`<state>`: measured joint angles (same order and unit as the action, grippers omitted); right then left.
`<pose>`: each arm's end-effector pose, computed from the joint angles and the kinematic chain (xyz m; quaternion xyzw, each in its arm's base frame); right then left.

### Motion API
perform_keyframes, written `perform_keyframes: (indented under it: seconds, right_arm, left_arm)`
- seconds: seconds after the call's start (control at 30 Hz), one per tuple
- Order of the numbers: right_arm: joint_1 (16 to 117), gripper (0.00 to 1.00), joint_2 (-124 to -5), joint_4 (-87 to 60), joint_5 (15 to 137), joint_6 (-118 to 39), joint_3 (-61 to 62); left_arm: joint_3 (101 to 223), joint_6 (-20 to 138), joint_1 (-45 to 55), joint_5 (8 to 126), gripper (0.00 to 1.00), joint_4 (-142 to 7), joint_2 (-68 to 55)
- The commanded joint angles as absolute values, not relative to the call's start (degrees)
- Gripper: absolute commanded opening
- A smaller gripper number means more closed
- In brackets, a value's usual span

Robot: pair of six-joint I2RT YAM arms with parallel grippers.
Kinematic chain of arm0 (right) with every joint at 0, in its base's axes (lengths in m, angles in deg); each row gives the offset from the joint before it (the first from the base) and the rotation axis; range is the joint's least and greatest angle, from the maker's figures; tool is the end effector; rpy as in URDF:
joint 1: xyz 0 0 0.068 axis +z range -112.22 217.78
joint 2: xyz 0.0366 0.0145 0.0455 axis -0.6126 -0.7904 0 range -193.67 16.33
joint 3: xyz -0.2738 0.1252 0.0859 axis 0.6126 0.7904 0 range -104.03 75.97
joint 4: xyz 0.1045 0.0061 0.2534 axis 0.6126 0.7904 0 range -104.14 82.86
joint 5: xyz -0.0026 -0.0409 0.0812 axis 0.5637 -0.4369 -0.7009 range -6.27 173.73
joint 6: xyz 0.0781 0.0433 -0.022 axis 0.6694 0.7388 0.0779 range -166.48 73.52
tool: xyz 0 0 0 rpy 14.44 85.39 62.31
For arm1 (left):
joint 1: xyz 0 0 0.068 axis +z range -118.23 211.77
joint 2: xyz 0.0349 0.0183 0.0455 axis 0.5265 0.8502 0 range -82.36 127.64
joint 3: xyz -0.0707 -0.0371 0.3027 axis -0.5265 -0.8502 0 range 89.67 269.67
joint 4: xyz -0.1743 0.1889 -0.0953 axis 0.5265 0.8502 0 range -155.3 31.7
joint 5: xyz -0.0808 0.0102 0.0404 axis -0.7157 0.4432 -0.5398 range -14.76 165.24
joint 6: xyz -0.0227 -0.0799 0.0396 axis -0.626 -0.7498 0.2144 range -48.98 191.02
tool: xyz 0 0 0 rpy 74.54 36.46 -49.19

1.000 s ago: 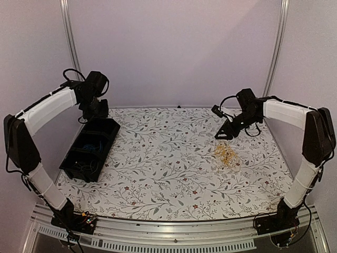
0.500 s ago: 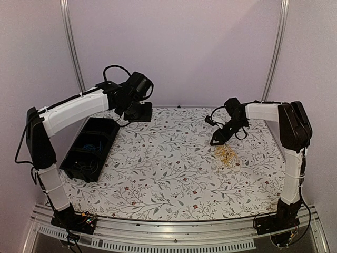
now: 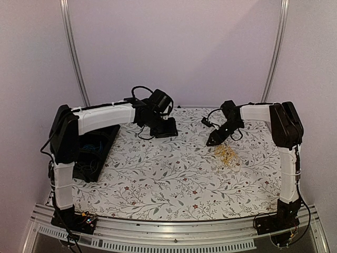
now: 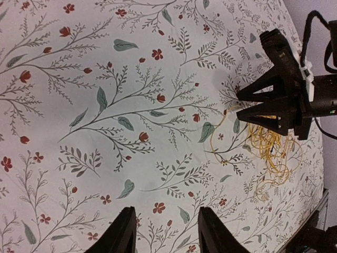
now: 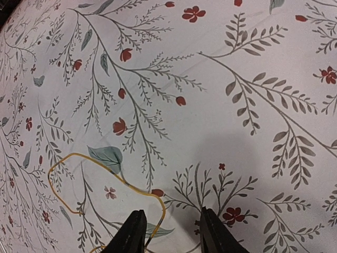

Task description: Untangle the cables

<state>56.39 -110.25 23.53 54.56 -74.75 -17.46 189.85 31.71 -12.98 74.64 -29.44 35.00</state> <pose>0.4604 0.1976 0.1297 -0.4181 0.8588 0.2339 0.1815 0.3682 -0.3661 0.2406 0.0467 0.9473 -0.2159 0.2321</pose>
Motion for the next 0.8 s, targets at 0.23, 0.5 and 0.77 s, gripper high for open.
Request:
perform_keyframes:
  seconds: [0.23, 0.5, 0.77]
  right_arm:
    - [56.3, 0.02, -107.7, 29.8, 45.7, -75.5, -22.0]
    - [56.4, 0.02, -100.5, 33.3, 41.1, -72.4, -26.4]
    - [56.5, 0.02, -97.5, 33.4, 42.4, -72.2, -25.9]
  left_arm:
    - [196.5, 29.3, -13.2, 61.5, 0.45, -37.5, 45.5]
    - [189.1, 31.5, -13.5, 54.6, 0.52, -58.4, 41.6]
    - [187.7, 29.6, -13.6, 45.6, 0.55, -69.3, 43.0]
